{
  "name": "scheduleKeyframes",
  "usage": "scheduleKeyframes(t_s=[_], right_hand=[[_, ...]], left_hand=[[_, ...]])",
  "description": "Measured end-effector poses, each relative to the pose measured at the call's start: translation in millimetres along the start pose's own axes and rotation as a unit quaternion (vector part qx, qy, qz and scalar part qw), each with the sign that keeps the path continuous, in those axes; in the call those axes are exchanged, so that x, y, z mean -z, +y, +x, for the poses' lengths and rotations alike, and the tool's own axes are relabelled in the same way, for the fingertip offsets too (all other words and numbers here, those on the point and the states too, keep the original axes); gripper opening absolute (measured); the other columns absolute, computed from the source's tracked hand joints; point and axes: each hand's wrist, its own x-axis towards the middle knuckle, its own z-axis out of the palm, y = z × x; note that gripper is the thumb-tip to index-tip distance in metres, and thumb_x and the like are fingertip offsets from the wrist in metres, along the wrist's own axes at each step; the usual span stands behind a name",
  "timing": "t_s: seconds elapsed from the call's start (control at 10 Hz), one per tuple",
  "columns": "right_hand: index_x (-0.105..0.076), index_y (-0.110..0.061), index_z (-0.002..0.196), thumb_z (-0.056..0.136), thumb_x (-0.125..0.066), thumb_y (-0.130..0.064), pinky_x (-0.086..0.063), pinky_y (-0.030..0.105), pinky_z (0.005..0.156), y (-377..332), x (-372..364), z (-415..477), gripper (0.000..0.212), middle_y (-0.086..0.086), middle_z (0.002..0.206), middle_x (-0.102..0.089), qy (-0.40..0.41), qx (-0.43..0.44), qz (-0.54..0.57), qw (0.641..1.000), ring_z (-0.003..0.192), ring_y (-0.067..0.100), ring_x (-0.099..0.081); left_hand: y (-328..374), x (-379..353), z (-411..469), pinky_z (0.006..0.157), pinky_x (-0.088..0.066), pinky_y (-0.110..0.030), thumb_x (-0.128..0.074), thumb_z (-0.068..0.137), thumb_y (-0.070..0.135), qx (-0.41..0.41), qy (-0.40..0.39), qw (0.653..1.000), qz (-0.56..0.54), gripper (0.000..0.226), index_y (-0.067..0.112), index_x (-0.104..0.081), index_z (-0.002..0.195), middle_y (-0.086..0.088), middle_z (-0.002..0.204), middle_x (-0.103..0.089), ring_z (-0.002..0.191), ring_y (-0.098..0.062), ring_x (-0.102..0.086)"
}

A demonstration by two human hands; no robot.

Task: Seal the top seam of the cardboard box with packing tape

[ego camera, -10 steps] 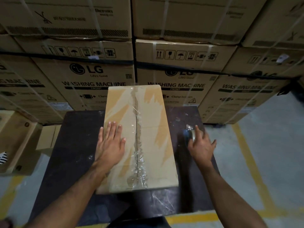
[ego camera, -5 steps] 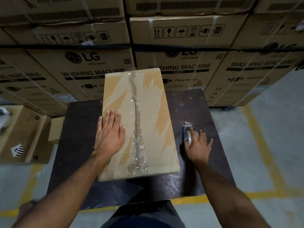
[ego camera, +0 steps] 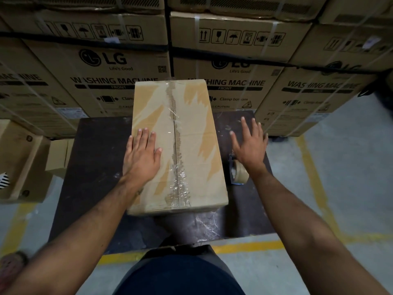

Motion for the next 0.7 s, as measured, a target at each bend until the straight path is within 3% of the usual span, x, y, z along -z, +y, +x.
scheduleKeyframes(t_s=[0.1, 0.2, 0.3, 0.5, 0.7], right_hand=[[-0.039, -0.03, 0.164, 0.105, -0.045, -0.064, -0.019, 0.066, 0.129, -47.2, 20.2, 15.9, 0.069, 0.015, 0.173, -0.034, 0.074, 0.065, 0.05, 0.994, 0.163, 0.036, -0.023], [-0.036, -0.035, 0.164, 0.104, -0.034, -0.072, -0.013, 0.064, 0.13, -91.8, 13.9, 1.2, 0.071, 0.011, 0.175, -0.031, 0.043, 0.144, 0.03, 0.988, 0.164, 0.037, -0.018], [-0.021, -0.039, 0.168, 0.106, -0.021, -0.073, -0.005, 0.068, 0.131, -115.7, -10.0, -34.6, 0.071, 0.004, 0.18, -0.013, -0.051, 0.209, -0.044, 0.976, 0.167, 0.033, -0.005], [-0.01, -0.038, 0.169, 0.105, -0.013, -0.076, 0.0, 0.066, 0.132, -116.7, -37.6, -64.9, 0.074, 0.005, 0.181, -0.008, -0.122, 0.195, -0.073, 0.97, 0.166, 0.036, 0.004], [-0.008, -0.038, 0.17, 0.105, -0.017, -0.074, 0.009, 0.065, 0.13, -126.3, -24.6, -40.7, 0.075, 0.004, 0.181, -0.005, -0.1, 0.198, -0.058, 0.973, 0.166, 0.036, 0.007]], left_hand=[[0.6, -0.9, -1.6, 0.136, 0.0, -0.05, -0.02, 0.111, 0.047, -0.003, 0.001, 1.0, -0.009, 0.066, 0.015, -0.014, 0.169, -0.011, 0.179, -0.01, 0.167, -0.025, -0.002], [0.8, -4.1, -7.6, 0.136, -0.002, -0.051, -0.023, 0.112, 0.047, -0.02, 0.002, 0.999, -0.025, 0.066, 0.014, -0.019, 0.168, -0.012, 0.179, -0.013, 0.167, -0.026, -0.003], [2.4, -6.4, -16.9, 0.136, -0.001, -0.05, -0.022, 0.111, 0.049, -0.031, 0.004, 0.999, -0.014, 0.067, 0.014, -0.019, 0.168, -0.011, 0.179, -0.013, 0.167, -0.025, -0.003], [2.6, -7.5, -20.8, 0.136, -0.001, -0.051, -0.021, 0.111, 0.051, -0.035, 0.007, 0.999, -0.012, 0.07, 0.012, -0.013, 0.169, -0.012, 0.179, -0.009, 0.167, -0.026, 0.0], [-1.9, 6.6, -4.3, 0.132, 0.013, -0.054, -0.021, 0.107, 0.059, -0.021, 0.006, 0.999, -0.043, 0.077, 0.022, 0.005, 0.169, -0.007, 0.18, 0.008, 0.165, -0.025, 0.016]])
